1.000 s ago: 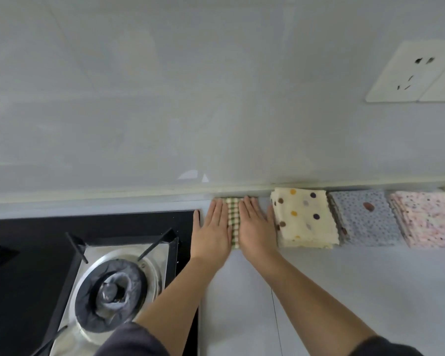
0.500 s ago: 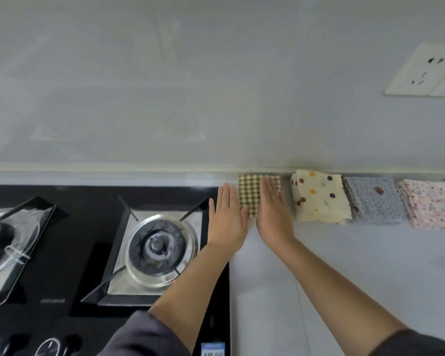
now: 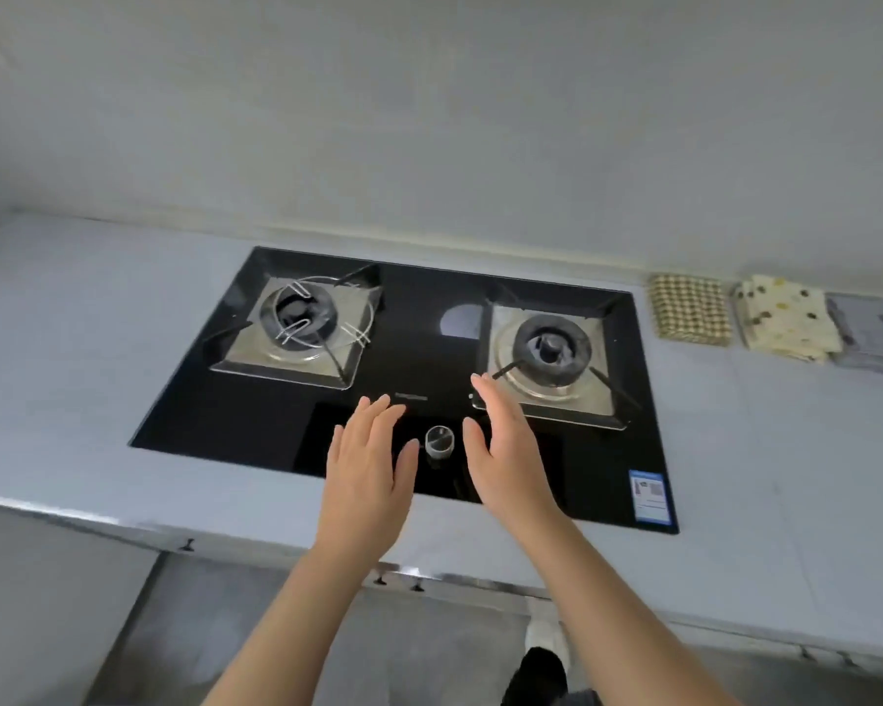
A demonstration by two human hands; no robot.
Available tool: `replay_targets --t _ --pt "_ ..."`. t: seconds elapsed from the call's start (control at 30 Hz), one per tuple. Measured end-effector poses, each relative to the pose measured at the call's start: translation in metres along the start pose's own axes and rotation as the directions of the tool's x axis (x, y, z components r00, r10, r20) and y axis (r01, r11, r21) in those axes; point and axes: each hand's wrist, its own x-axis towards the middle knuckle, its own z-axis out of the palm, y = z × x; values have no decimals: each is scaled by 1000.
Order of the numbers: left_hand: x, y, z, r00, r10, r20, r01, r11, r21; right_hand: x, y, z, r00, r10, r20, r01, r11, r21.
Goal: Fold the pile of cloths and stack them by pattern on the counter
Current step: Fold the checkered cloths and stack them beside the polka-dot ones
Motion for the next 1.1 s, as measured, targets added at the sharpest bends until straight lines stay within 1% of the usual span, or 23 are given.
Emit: replay_targets --t 0.07,0.17,0.37,0.47,0.6,0.73,0.8,0.87,1.0,1.1 --pt "-27 -43 -43 993 -98 -71 98 995 -10 -8 -39 39 998 -38 53 38 999 5" --pt "-45 -87 -79 970 -208 -124 206 978 -30 -7 -75 78 986 -104 126 107 994 -14" --pt "-32 -163 -121 948 -251 -198 256 967 -1 19 -120 151 953 -150 262 165 986 -35" --pt "-9 -207 -144 940 -261 -220 277 960 45 46 -138 191 938 -161 308 180 983 -34" --pt "20 -273 -185 913 -323 -251 356 929 99 94 -179 248 908 -160 387 184 983 -26" --pt "48 -344 -230 882 -371 -291 424 895 142 146 -230 320 853 -224 471 289 955 -69" --pt "55 -377 -250 875 -390 -287 448 877 174 160 -251 351 827 -210 522 298 951 -88" --pt "67 -416 -275 879 -386 -281 451 864 223 176 -271 387 787 -215 578 349 928 -130" --pt "92 -507 -325 866 -454 -210 498 814 299 204 -310 462 716 -202 668 446 869 -215" --pt "129 -581 -365 869 -469 -161 494 799 342 235 -343 526 714 -163 681 447 855 -265"
